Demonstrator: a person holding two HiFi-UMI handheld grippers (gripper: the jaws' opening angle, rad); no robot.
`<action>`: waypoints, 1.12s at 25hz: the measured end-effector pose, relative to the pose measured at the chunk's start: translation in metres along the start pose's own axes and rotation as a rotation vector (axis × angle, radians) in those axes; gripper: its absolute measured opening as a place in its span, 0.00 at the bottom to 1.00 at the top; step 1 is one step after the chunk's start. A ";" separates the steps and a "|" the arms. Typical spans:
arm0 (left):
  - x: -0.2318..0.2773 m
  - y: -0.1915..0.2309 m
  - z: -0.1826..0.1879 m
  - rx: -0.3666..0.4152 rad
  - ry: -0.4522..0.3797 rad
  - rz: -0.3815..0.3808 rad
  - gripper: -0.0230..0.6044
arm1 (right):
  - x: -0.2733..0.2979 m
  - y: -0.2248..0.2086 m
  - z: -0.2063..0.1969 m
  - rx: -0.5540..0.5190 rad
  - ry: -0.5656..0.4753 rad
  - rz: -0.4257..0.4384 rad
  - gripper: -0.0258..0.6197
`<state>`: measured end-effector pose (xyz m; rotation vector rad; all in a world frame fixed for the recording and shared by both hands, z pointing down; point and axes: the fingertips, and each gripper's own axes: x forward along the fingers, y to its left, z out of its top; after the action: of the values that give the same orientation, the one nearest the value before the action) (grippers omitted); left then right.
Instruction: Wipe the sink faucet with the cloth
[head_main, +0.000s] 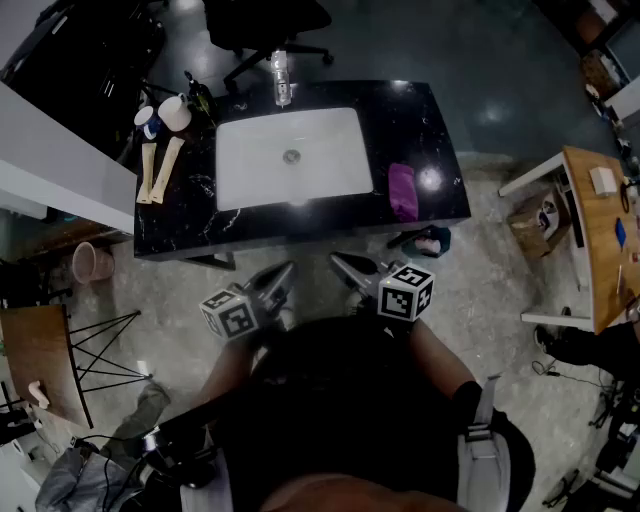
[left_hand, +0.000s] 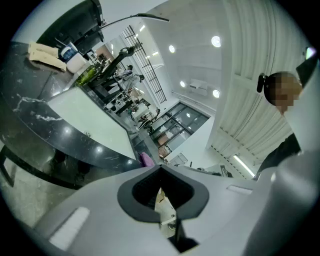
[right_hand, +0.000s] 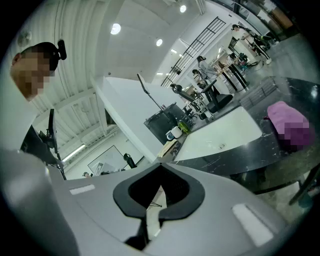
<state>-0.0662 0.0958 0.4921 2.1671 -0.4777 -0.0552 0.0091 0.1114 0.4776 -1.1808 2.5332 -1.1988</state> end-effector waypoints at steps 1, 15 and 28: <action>-0.001 0.000 0.000 -0.001 -0.001 0.000 0.04 | 0.000 0.000 -0.001 0.000 -0.001 0.000 0.06; -0.009 0.001 0.000 -0.007 -0.001 -0.004 0.04 | 0.000 -0.001 0.000 0.018 -0.035 -0.021 0.06; -0.013 0.003 -0.002 -0.029 0.011 -0.021 0.04 | -0.105 -0.224 0.075 0.038 -0.023 -0.649 0.24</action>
<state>-0.0790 0.1004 0.4943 2.1427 -0.4450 -0.0617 0.2469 0.0505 0.5580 -2.0801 2.1486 -1.3092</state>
